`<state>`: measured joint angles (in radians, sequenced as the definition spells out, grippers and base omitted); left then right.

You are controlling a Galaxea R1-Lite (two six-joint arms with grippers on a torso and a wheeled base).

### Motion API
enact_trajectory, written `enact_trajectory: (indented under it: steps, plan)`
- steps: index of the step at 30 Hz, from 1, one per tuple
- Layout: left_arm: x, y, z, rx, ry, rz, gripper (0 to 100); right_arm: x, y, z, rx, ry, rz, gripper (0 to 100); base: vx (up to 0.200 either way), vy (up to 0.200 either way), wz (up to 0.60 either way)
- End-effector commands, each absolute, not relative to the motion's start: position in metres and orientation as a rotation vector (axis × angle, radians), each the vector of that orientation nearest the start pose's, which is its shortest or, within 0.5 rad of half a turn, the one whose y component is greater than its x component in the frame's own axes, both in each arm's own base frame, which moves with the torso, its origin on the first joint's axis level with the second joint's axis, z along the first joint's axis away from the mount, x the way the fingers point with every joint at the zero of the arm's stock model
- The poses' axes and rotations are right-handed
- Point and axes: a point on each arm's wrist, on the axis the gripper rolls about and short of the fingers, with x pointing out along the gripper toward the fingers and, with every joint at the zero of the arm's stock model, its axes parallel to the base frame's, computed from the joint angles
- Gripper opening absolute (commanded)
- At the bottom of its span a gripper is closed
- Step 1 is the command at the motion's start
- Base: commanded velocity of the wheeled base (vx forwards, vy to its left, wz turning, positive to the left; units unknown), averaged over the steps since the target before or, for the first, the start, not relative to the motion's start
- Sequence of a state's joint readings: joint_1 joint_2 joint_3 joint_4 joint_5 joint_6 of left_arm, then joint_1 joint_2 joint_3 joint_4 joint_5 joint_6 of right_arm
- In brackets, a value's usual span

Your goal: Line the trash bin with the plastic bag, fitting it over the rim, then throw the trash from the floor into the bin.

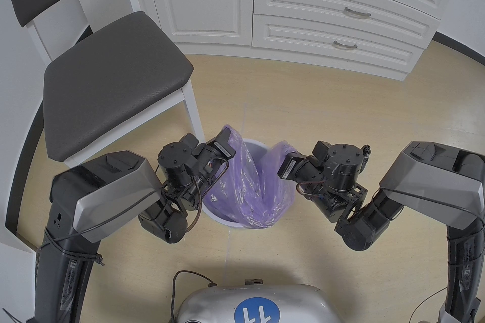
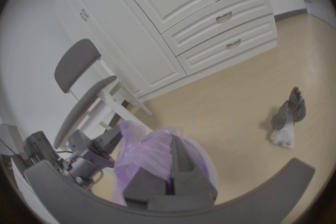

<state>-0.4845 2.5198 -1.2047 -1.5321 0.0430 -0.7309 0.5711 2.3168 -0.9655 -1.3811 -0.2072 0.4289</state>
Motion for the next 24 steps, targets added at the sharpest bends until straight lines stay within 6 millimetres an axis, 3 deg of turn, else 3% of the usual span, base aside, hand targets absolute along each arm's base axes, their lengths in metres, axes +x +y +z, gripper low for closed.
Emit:
enact_trajectory:
  steps: [1, 9, 17, 24]
  plan:
    - [0.403, -0.202, 0.045, -0.759, -0.005, -0.486, 0, 0.353, 0.211, 0.073, 0.416, 0.072, 0.335, 0, 0.0, 0.0, 0.0]
    - [0.393, -0.177, 0.035, -0.72, 0.085, -0.48, 0, 0.343, 0.204, 0.075, 0.353, 0.194, 0.306, 0, 0.0, 0.0, 0.0]
    - [0.372, -0.134, 0.066, -0.585, 0.086, -0.529, 0, 0.342, 0.186, 0.078, 0.267, 0.245, 0.261, 0, 0.0, 0.0, 0.0]
    - [0.357, -0.1, 0.063, -0.415, 0.156, -0.531, 0, 0.334, 0.184, 0.067, 0.167, 0.278, 0.257, 0, 0.0, 0.0, 0.0]
